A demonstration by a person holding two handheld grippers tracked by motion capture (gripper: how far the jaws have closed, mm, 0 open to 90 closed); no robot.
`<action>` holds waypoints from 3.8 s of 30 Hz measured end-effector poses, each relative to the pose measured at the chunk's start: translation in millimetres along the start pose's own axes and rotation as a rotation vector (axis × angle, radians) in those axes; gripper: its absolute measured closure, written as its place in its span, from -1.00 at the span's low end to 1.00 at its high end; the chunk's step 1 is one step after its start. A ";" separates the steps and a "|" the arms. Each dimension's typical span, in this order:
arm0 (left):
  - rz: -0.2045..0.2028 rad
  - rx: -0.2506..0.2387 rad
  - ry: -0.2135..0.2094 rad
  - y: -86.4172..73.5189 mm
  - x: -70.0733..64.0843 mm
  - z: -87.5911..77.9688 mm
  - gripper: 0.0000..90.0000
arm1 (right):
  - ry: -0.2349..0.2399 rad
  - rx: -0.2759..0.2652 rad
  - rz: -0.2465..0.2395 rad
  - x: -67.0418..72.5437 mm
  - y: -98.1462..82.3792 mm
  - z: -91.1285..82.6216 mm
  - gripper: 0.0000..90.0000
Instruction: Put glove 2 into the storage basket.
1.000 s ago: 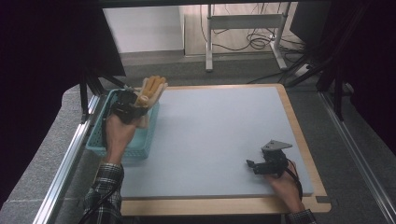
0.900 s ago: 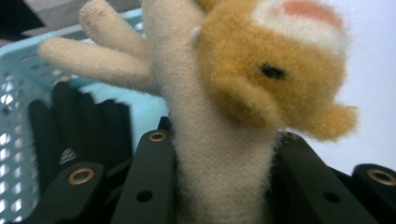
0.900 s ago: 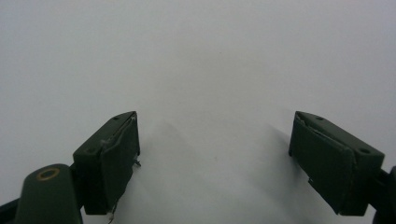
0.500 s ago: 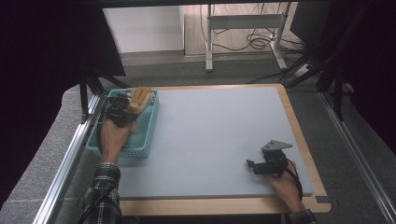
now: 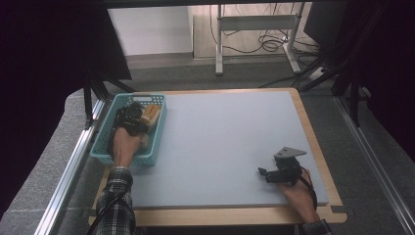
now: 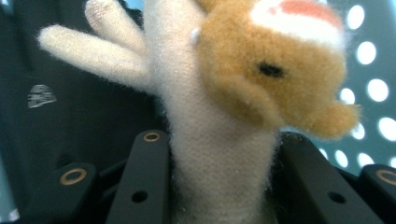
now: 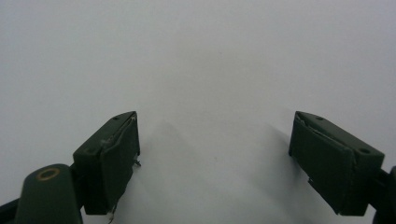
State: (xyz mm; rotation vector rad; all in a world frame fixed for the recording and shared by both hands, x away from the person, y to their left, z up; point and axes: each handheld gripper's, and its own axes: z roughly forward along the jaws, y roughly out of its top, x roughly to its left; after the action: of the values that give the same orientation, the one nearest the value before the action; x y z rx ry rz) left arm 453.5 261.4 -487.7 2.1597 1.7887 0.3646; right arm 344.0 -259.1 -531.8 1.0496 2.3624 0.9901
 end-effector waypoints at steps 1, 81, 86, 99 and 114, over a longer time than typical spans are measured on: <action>0.004 0.008 -0.004 0.9 -1.3 2.0 0.49 | 0.000 0.000 0.000 0.0 0.0 0.0 -0.65; -0.014 -0.180 -0.013 -15.3 33.4 -25.4 0.16 | -0.001 0.001 0.000 0.0 0.0 0.1 -0.65; 0.001 -0.195 -0.015 -17.9 33.1 -30.9 0.11 | -0.001 0.000 0.000 0.0 0.0 0.1 -0.65; -0.014 -0.245 -0.065 -28.3 35.9 -40.5 -0.14 | -0.001 0.000 0.000 0.1 0.0 0.1 -0.65; -0.029 -0.314 -0.143 -41.4 36.6 -55.7 -0.67 | -0.001 0.001 0.000 0.1 0.1 0.1 -0.65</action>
State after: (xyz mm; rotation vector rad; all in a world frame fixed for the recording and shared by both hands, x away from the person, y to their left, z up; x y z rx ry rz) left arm 401.4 308.7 -453.0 1.8911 1.5658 0.4403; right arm 344.0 -258.9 -531.7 1.0497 2.3620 0.9881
